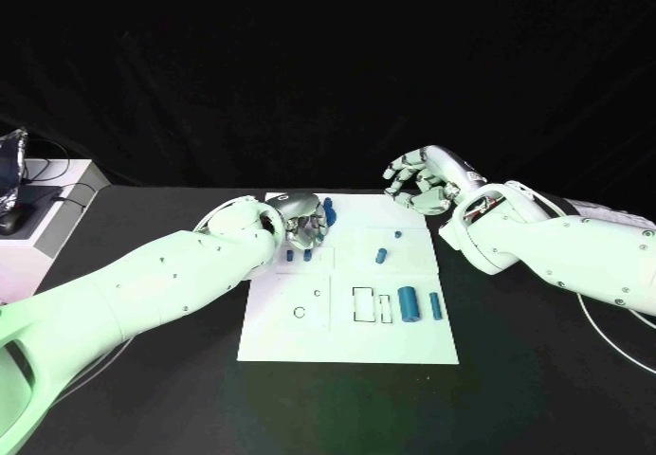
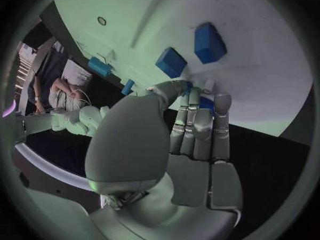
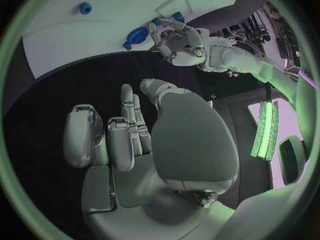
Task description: Assemble the parts on the task board
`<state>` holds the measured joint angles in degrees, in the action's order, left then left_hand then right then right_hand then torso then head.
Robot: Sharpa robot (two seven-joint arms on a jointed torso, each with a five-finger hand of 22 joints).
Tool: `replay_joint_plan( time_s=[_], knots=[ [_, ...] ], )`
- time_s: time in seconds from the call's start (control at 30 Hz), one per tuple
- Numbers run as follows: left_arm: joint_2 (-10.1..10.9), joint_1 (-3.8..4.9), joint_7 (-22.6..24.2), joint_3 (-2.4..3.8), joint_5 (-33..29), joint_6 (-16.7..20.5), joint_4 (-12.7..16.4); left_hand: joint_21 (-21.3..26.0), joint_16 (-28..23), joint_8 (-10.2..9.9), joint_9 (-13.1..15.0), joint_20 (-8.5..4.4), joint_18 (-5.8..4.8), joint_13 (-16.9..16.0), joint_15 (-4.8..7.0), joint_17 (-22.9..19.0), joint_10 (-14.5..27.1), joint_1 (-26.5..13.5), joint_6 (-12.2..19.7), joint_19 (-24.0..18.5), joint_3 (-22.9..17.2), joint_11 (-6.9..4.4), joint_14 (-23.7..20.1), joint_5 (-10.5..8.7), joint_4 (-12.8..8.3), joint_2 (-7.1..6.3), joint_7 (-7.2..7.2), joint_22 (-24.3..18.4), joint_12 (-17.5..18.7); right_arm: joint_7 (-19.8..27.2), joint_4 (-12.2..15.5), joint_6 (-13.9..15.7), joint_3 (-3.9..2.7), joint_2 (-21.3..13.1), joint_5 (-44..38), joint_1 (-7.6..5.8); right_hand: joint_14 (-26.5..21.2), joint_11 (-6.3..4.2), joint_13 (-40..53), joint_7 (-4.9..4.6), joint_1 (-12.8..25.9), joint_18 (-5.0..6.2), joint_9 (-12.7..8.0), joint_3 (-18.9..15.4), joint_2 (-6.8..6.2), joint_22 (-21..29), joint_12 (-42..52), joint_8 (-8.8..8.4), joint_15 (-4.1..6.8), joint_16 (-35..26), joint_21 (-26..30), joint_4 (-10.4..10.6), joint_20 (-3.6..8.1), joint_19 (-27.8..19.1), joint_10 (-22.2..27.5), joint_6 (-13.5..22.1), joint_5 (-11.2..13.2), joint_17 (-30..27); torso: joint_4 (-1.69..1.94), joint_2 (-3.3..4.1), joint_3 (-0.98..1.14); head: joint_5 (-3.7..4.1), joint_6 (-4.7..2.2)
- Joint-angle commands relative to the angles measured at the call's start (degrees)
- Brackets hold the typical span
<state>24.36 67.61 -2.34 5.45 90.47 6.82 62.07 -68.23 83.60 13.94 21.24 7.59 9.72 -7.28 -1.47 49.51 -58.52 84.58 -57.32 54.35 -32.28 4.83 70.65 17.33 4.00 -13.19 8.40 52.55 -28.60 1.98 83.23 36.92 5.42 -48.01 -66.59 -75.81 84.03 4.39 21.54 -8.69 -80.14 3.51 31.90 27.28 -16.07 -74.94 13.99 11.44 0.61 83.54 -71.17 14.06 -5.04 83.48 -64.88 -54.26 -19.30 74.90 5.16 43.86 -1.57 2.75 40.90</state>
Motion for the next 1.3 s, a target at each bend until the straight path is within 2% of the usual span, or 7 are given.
replay_joint_plan(
  time_s=[0.03,0.2,0.7,0.77,1.03,1.17,1.3],
  knots=[
    [-0.1,-0.07,-0.4,-0.04,0.3,-1.4,0.1,-0.9,0.5,-0.1,0.0,-0.18,-0.62,-0.2,0.11,1.0,-0.9,0.0,-0.8,1.2,-0.2,0.02,1.0,-0.44,-0.6,0.82,0.0,1.1,-0.1,0.5,0.1,0.1,-0.02,0.0,-0.7,0.02,2.8,0.03,0.0,-0.1,0.7,0.4,0.1,-0.1,-0.1,-3.6,-0.3,-0.37,-0.43,-0.2,0.1,-0.3,-0.41,0.2,-0.3,-0.3,0.1,1.2,-0.01,0.01,-0.03,0.01,-0.01],
    [-0.2,-0.07,-0.1,-0.05,0.3,-0.7,0.0,-2.3,1.2,-0.1,0.1,-0.54,-0.95,-0.3,0.47,3.6,-2.7,-0.1,-2.0,2.7,-0.7,-0.33,3.0,-0.72,-1.6,1.39,-0.19,2.9,0.5,0.5,0.1,0.2,-0.02,0.1,-0.7,0.02,2.8,0.03,0.0,-0.1,0.7,0.4,0.1,-0.1,-0.1,-3.6,-0.3,-0.37,-0.43,-0.2,0.1,-0.3,-0.41,0.2,-0.3,-0.3,0.1,1.2,-0.01,0.0,-0.01,-0.06,0.01],
    [0.9,-0.29,1.9,0.05,-2.4,3.8,1.7,-3.4,1.3,-0.7,0.2,-0.82,-1.2,0.0,0.54,4.4,-4.2,-1.0,-2.7,3.8,-1.4,-0.26,4.2,-0.7,-2.6,1.48,-0.06,4.1,3.6,0.6,0.0,0.3,-0.02,0.1,-0.7,0.03,2.8,0.03,-0.2,-0.08,0.8,0.39,0.1,-0.2,-0.04,-3.6,-0.4,-0.41,-0.43,-0.2,0.1,-0.3,-0.42,0.2,-0.4,-0.4,0.1,1.2,-0.05,0.02,-0.07,-0.2,-0.35],
    [1.4,-0.41,2.2,0.36,-3.2,4.2,2.4,-3.3,1.2,-0.8,0.2,-0.81,-1.17,0.1,0.51,4.1,-4.3,-1.1,-2.7,3.7,-1.5,-0.22,4.1,-0.68,-2.7,1.47,-0.02,4.0,4.0,0.6,0.0,0.3,-0.02,0.1,-0.7,0.03,2.8,0.03,-0.2,-0.08,0.8,0.39,0.1,-0.2,-0.04,-3.6,-0.4,-0.41,-0.43,-0.2,0.1,-0.3,-0.42,0.2,-0.4,-0.4,0.1,1.2,-0.02,-0.01,-0.06,-0.17,-0.39],
    [4.9,-0.77,3.0,2.75,-5.8,4.9,6.4,-3.2,0.9,-1.2,0.2,-0.67,-1.11,0.5,0.32,3.1,-4.7,-1.7,-2.7,3.3,-2.0,0.02,3.8,-0.66,-3.1,1.42,0.11,3.7,6.3,0.5,0.0,0.4,-0.02,-0.2,-0.7,0.04,2.8,0.01,-0.3,-0.06,0.8,0.38,0.1,-0.1,-0.02,-3.7,-0.5,-0.42,-0.43,-0.2,0.0,-0.3,-0.42,0.2,-0.5,-0.5,0.0,1.2,0.27,-0.18,-0.08,-0.09,-0.42],
    [6.5,-0.8,2.7,3.43,-6.3,4.1,7.9,-3.1,0.9,-1.3,0.2,-0.64,-1.08,0.6,0.3,2.8,-5.0,-1.8,-2.8,3.2,-2.1,0.03,3.7,-0.65,-3.3,1.37,0.11,3.7,7.0,0.5,0.0,0.4,-0.02,-0.3,-0.7,0.04,2.8,0.01,-0.3,-0.06,0.8,0.38,0.1,-0.1,-0.02,-3.7,-0.5,-0.42,-0.43,-0.2,0.0,-0.3,-0.42,0.2,-0.5,-0.5,0.0,1.2,0.34,-0.23,-0.15,-0.11,-0.46],
    [8.0,-0.82,2.3,3.72,-6.5,3.3,8.8,-3.0,0.8,-1.4,0.3,-0.61,-1.04,0.7,0.27,2.5,-5.1,-1.9,-2.8,2.9,-2.2,0.07,3.5,-0.65,-3.3,1.33,0.13,3.5,7.4,0.5,0.0,0.4,-0.02,-0.5,-0.7,0.05,2.8,0.01,-0.3,-0.06,0.8,0.38,0.1,-0.1,-0.02,-3.7,-0.5,-0.42,-0.43,-0.2,0.0,-0.3,-0.42,0.2,-0.5,-0.5,0.0,1.2,0.37,-0.21,-0.23,-0.12,-0.4]
  ],
)
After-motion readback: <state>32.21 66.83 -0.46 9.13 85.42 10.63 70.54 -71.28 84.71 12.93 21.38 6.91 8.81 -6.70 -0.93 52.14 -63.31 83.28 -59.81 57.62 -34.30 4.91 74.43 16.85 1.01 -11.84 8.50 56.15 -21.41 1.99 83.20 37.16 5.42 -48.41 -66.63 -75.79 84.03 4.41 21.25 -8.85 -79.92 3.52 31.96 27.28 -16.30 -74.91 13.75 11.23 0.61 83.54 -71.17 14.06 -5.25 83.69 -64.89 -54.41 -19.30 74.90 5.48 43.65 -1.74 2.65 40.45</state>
